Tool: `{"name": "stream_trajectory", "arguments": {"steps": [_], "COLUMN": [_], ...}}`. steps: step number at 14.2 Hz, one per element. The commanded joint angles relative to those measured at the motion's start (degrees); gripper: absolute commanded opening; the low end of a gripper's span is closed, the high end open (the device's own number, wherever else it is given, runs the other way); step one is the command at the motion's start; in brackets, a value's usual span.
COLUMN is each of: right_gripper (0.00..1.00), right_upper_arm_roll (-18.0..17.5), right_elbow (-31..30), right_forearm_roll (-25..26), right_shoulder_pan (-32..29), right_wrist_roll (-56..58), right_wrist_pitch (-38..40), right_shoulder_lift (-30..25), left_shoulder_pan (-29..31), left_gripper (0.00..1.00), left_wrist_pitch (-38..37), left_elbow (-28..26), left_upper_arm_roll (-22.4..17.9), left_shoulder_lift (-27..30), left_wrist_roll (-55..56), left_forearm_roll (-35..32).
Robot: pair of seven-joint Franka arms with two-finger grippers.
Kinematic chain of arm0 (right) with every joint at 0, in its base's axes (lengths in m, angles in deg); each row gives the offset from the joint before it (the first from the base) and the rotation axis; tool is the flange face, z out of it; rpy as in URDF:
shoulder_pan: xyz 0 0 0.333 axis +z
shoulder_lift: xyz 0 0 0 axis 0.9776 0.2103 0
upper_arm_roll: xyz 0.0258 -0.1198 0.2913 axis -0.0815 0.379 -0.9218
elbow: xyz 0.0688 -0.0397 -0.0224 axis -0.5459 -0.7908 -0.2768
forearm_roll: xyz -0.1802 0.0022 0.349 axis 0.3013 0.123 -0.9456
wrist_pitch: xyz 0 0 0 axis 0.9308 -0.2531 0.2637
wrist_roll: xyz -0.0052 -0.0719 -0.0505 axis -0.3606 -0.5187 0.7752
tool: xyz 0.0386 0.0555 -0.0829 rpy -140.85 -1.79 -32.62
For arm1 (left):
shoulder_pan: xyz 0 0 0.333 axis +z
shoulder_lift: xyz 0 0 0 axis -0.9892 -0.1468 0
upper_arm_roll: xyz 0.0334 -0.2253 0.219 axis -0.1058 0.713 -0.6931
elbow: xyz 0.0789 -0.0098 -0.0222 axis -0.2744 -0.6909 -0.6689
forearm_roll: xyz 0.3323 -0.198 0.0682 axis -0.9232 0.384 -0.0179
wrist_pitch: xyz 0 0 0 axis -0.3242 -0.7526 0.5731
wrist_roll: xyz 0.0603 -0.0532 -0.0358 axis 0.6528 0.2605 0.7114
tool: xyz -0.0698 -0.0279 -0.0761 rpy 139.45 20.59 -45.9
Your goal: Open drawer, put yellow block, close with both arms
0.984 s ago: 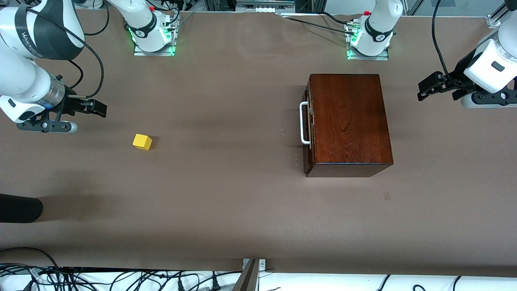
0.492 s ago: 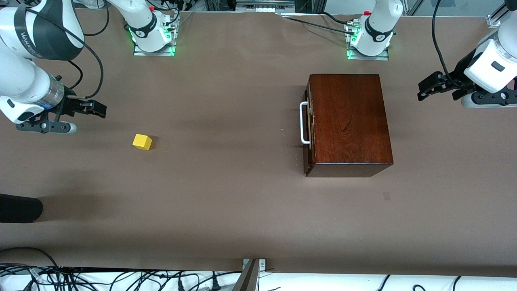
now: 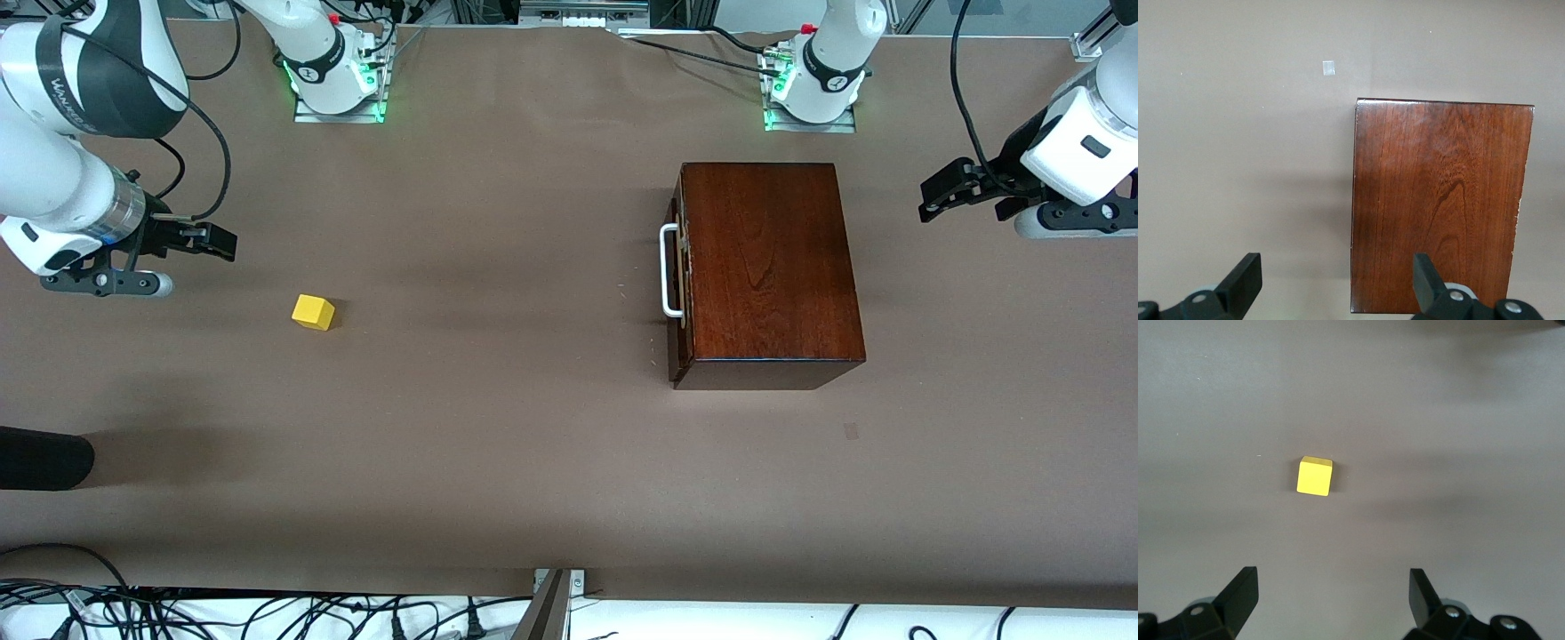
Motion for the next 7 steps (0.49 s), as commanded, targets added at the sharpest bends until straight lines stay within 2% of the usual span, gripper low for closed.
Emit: {"name": "stream_trajectory", "arguments": {"steps": [1, 7], "right_gripper": [1.0, 1.0], "right_upper_arm_roll": [0.08, 0.08], "right_elbow": [1.33, 2.12], "right_forearm_roll": [-0.7, -0.96], "right_shoulder_pan": [-0.02, 0.16], "right_wrist_roll": [0.65, 0.12], "right_wrist_pitch": [0.71, 0.89], "right_shoulder_lift": [0.52, 2.01], "left_shoulder_pan": [0.28, 0.19], "left_gripper": [1.0, 1.0], "left_wrist_pitch": [0.09, 0.26], "left_elbow": [0.28, 0.54], "left_upper_arm_roll": [0.04, 0.21], "left_shoulder_lift": [-0.29, -0.72], "left_wrist_roll": [-0.75, -0.49], "left_forearm_roll": [0.18, 0.18]}}
